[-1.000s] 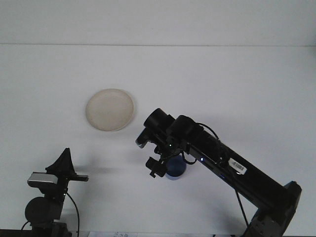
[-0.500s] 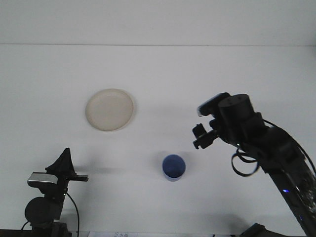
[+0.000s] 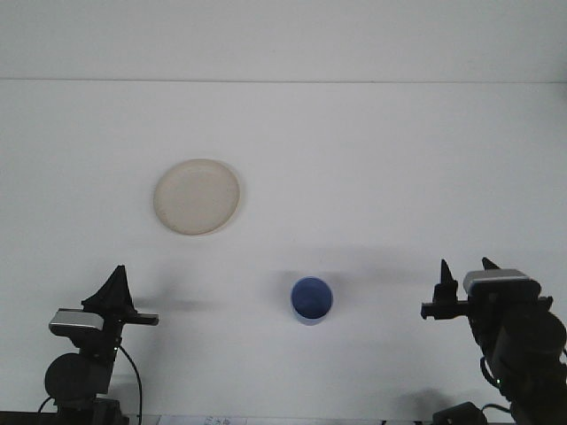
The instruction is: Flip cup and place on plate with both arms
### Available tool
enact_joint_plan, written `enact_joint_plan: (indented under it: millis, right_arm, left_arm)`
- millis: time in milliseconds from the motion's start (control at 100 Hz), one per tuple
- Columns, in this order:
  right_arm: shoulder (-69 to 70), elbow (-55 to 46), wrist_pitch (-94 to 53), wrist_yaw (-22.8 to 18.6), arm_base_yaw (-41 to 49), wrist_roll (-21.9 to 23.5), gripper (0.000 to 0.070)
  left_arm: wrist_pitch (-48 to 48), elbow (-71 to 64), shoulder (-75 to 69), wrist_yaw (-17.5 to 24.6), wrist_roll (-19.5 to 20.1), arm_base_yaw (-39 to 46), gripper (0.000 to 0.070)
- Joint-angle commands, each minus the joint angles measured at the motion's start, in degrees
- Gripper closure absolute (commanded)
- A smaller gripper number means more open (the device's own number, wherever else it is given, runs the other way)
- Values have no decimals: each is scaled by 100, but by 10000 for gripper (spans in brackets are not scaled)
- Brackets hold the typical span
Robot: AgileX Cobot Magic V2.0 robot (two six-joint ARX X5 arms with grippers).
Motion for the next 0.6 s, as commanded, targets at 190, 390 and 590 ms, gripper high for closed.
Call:
enact_joint_plan:
  millis: [190, 390, 590]
  right_arm:
    - [-1003, -782, 341, 17, -20, 240, 700]
    - [-1040, -809, 358, 133, -20, 240, 700]
    - [-1038, -809, 474, 133, -20, 240, 700]
  left_arm:
    - [66, -90, -7, 33, -96, 4, 687]
    - [-726, 730, 92, -35, -393, 4, 687]
    - [-2435, 2846, 1226, -264, -881, 2, 688]
